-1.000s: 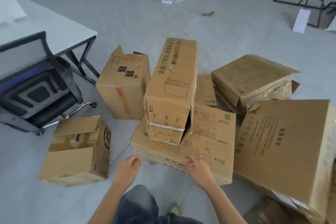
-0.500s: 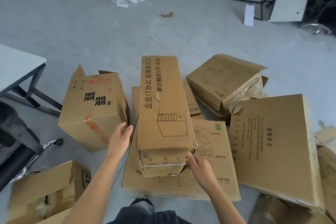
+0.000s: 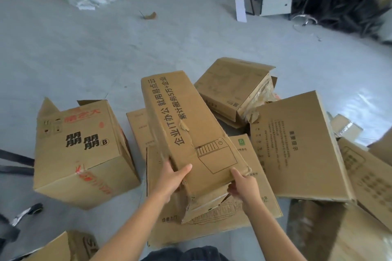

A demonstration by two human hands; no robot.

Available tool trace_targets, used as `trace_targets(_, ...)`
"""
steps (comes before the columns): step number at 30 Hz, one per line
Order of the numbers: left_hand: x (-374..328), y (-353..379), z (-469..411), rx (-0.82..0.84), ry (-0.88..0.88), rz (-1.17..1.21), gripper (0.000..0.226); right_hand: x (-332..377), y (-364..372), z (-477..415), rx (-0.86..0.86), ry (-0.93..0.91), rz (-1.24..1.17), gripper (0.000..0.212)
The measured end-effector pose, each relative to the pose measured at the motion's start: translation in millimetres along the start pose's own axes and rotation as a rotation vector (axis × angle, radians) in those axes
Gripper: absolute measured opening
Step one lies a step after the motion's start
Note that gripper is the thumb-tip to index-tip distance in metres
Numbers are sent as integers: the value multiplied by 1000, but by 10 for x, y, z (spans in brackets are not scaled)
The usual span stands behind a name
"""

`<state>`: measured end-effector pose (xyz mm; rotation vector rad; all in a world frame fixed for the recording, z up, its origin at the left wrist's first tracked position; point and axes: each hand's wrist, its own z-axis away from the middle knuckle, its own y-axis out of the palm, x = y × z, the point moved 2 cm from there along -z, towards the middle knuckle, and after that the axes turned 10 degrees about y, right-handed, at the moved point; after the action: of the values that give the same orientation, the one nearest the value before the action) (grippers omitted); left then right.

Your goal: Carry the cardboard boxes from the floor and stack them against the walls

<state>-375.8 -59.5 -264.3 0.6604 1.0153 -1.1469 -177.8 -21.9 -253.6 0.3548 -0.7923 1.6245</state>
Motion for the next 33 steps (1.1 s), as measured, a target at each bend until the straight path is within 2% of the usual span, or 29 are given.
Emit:
trace_targets(3, 50, 329, 10, -39, -24, 109, 85, 191, -74, -79, -57, 41, -108, 10)
trace_targets(6, 22, 666, 46, -105, -53, 185, 90, 311, -106, -209, -164, 48, -98, 20)
trace_targets(10, -65, 860, 7, -88, -116, 200, 91, 440, -238, -335, -263, 8, -50, 35)
trace_targets(13, -204, 668, -107, -116, -91, 156, 91, 505, -367, -421, -265, -15, -66, 36)
trace_targets(17, -555, -45, -545, -386, 103, -100, 88, 447, -440, -445, -258, -64, -69, 31)
trace_targets(19, -780, -414, -858, -440, 170, -250, 87, 391, -425, -418, -250, -90, -81, 31)
trace_targets(25, -1268, -1026, -1482, -295, 216, -651, 84, 310, -370, -339, -249, -143, -145, 41)
trace_targets(29, -1331, -1180, -1743, -194, 228, -782, 76, 193, -373, -337, -262, -176, -139, 41)
trace_targets(33, -1353, -1272, -1828, -175, 207, -747, 64, 130, -343, -299, -249, -185, -150, 39)
